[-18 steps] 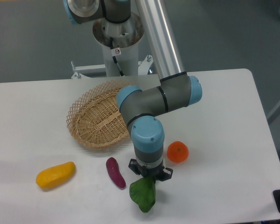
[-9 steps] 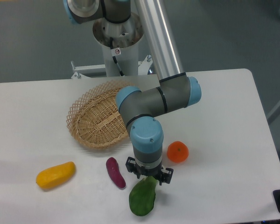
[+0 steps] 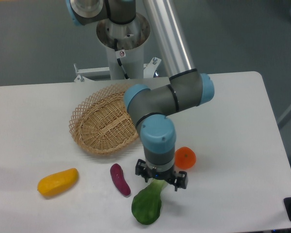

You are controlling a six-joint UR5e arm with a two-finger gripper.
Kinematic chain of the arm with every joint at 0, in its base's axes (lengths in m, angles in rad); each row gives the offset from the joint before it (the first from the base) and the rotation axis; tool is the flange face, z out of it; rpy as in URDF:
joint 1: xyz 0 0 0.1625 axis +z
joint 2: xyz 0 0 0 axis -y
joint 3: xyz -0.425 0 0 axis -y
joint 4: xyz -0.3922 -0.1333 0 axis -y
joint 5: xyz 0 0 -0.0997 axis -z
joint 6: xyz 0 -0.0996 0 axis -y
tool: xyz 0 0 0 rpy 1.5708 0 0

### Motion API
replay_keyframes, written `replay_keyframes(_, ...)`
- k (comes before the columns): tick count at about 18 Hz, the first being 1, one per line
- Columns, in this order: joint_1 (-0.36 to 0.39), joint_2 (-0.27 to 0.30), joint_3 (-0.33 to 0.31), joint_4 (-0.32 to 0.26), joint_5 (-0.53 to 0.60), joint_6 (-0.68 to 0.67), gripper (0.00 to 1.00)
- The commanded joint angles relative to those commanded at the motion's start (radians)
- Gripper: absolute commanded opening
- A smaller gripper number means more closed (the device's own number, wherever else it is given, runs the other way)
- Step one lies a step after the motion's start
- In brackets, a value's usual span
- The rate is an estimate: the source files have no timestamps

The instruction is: Place the green vegetable on the table

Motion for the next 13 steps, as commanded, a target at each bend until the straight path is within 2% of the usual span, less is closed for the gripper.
replay_keyframes(5, 0.095, 0.017, 0.005, -0.011, -0.008, 0.144, 1.0)
replay_keyframes(10, 0.178, 0.015, 0.084, -0.138, -0.009, 0.321, 1.0)
replay_keyframes(13, 0.224, 0.012, 0.113, -0.175, -0.011, 0.396, 1.0)
